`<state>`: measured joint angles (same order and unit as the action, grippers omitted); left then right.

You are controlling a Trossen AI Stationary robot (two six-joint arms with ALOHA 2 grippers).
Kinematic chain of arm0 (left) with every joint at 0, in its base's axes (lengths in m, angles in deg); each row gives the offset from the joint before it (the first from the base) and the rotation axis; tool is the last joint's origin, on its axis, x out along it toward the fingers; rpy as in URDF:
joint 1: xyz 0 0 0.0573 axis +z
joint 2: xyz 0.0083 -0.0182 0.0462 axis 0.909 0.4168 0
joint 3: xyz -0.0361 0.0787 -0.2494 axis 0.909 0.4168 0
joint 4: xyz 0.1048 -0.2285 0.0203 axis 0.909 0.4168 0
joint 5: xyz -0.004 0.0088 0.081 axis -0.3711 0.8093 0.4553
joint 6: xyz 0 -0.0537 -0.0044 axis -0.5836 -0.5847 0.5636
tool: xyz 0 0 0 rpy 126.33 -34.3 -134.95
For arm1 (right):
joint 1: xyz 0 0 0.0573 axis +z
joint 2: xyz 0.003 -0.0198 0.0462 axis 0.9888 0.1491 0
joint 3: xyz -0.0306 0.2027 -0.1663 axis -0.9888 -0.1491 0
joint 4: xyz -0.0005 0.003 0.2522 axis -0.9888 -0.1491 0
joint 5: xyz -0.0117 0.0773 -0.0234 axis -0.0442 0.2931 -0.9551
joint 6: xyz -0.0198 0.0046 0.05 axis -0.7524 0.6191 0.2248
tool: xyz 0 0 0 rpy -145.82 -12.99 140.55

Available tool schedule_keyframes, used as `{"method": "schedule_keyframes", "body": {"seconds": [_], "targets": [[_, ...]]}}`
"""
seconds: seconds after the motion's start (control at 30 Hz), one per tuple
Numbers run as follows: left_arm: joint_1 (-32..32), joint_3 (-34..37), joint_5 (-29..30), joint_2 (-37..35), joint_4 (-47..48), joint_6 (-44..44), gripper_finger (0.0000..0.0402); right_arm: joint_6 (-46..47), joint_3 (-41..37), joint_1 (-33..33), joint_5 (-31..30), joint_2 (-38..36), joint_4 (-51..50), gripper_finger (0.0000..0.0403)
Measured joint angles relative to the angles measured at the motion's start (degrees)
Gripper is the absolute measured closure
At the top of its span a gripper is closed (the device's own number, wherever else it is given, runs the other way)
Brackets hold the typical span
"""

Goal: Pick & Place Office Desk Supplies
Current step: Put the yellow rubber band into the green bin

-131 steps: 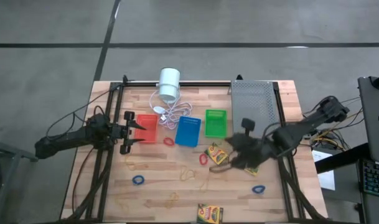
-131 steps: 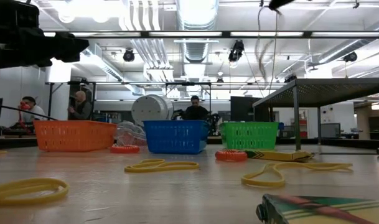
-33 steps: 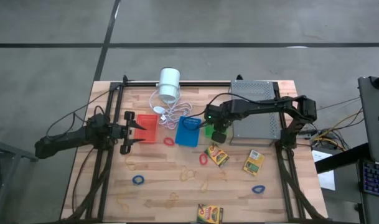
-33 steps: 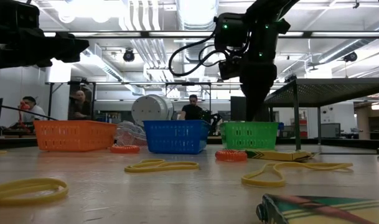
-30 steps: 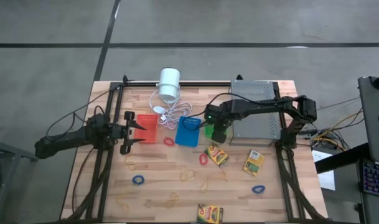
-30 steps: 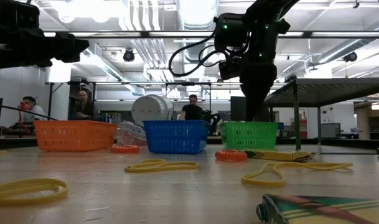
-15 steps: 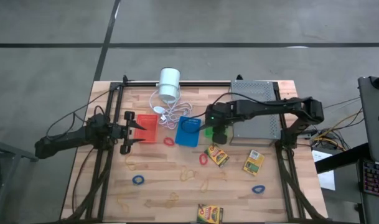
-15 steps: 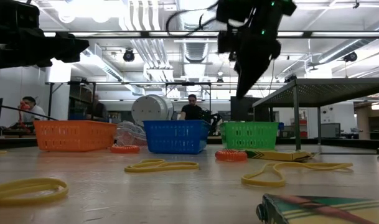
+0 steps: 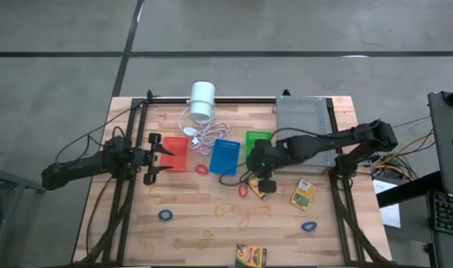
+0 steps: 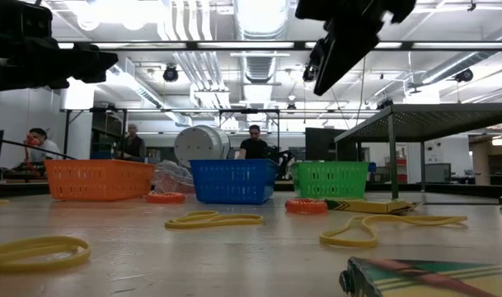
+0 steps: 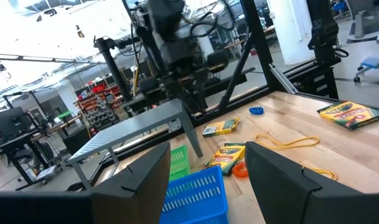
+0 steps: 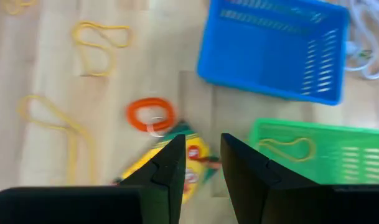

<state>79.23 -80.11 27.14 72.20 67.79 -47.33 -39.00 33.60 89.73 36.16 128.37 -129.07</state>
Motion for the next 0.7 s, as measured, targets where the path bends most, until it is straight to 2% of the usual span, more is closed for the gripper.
{"method": "schedule_keyframes", "body": {"seconds": [0.17, 0.4, 0.5, 0.7], "targets": [[0.0, 0.0, -0.01, 0.0, 0.0, 0.0, 0.0192, 3.94, -0.94, 5.83, -1.01, 0.0, -0.08, 0.0282], [0.01, -0.02, -0.01, 0.0, 0.01, 0.01, 0.0192, 3.94, -3.47, 14.27, -9.02, 0.53, 1.47, 0.028], [-0.01, 0.0, -0.01, 0.0, 0.02, 0.0, 0.0192, 4.95, -5.2, 16.96, -10.18, 0.66, 2.27, 0.0282], [-0.01, 0.0, -0.01, 0.0, 0.0, 0.01, 0.0192, 12.61, -11.11, 19.62, -10.7, 0.75, 4.98, 0.0282]]}}
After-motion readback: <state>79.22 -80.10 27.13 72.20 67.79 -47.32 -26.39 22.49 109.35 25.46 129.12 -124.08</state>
